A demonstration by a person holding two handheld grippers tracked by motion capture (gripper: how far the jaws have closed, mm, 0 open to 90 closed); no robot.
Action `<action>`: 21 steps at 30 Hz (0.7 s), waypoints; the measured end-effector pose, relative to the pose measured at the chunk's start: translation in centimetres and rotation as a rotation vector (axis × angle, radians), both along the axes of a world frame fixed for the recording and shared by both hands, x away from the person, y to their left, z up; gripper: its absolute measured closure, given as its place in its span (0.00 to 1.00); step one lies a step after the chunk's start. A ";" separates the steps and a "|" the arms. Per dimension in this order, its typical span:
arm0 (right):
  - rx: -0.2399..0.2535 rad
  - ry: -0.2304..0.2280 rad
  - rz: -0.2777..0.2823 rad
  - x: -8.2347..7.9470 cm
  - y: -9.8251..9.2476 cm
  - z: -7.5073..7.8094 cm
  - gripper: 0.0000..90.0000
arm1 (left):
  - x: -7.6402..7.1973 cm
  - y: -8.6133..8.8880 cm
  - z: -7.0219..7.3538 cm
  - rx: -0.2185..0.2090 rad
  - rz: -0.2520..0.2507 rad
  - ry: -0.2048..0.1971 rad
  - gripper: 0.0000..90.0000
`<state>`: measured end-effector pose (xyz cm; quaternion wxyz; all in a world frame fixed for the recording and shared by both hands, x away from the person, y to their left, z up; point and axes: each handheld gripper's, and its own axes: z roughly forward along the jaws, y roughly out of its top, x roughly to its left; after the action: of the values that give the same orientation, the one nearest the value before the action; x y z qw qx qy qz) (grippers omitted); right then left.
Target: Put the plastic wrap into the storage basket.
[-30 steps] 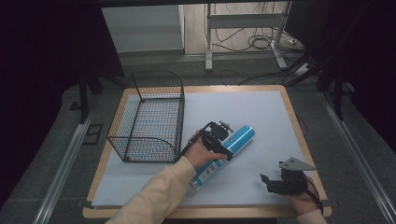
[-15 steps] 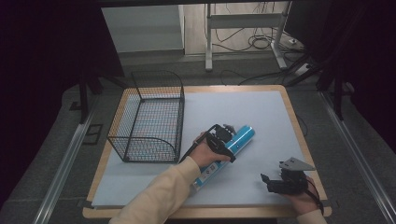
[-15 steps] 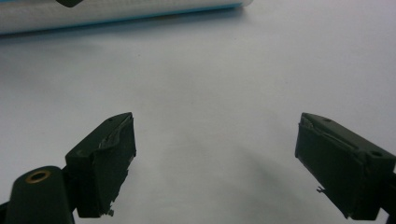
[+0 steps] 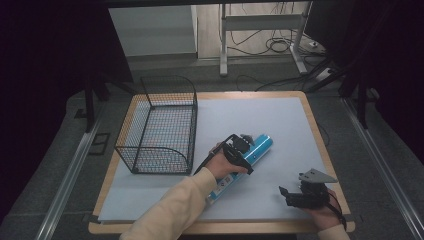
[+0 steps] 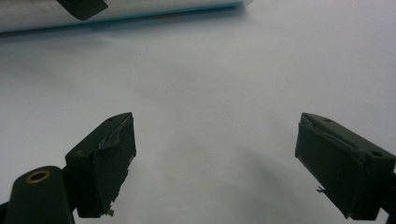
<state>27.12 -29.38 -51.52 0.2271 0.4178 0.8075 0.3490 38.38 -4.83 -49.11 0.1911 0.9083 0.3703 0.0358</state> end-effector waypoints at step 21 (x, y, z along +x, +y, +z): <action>0.003 0.000 -0.010 0.0 -0.1 0.1 0.14 | 0.2 -0.3 -0.2 -0.009 0.002 0.032 0.34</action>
<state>27.15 -29.53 -51.39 0.2282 0.4223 0.8050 0.3488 38.56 -5.10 -49.32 0.1890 0.9076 0.3744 0.0199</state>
